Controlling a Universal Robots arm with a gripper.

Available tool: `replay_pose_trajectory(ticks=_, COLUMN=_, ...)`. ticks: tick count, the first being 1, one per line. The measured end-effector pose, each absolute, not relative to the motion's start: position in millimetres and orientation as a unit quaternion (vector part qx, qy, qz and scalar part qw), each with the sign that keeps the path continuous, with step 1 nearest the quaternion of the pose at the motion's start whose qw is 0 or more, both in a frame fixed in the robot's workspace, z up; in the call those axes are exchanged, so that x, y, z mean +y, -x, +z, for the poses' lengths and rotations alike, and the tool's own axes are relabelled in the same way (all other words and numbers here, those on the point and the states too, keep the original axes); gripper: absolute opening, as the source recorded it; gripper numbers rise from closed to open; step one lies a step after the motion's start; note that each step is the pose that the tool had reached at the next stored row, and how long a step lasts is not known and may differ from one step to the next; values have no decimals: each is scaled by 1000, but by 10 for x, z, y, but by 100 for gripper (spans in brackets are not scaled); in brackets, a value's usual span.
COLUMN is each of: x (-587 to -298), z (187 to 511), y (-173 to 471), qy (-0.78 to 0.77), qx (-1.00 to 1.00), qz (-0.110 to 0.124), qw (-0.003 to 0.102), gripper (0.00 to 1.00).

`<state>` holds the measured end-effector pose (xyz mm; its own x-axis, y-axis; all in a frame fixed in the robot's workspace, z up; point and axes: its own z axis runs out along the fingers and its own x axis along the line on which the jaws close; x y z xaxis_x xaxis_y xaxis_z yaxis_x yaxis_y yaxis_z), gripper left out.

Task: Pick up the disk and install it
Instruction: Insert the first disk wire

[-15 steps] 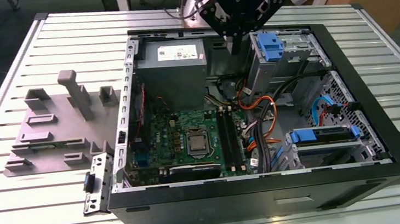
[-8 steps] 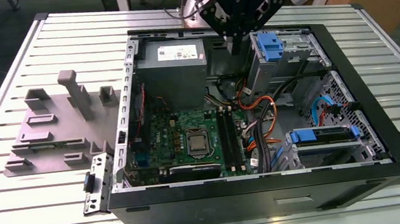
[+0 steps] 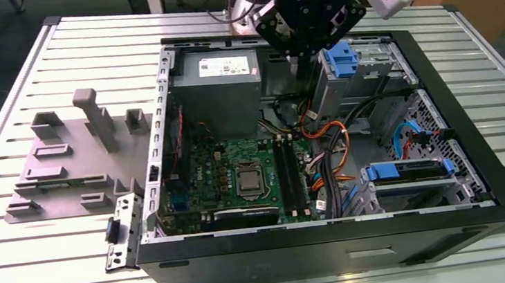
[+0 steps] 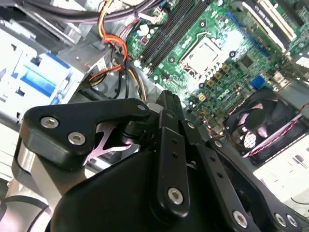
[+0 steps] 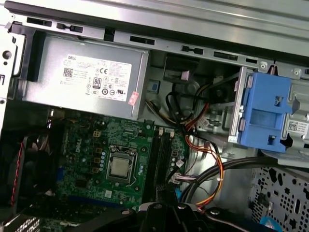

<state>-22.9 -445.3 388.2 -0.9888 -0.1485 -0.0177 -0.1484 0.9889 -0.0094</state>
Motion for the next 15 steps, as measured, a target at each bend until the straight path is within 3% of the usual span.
replay_pose_trajectory(ticks=15, x=-4482, z=3847, y=-387, qy=74, qx=997, qz=-4, qw=7, gripper=11)
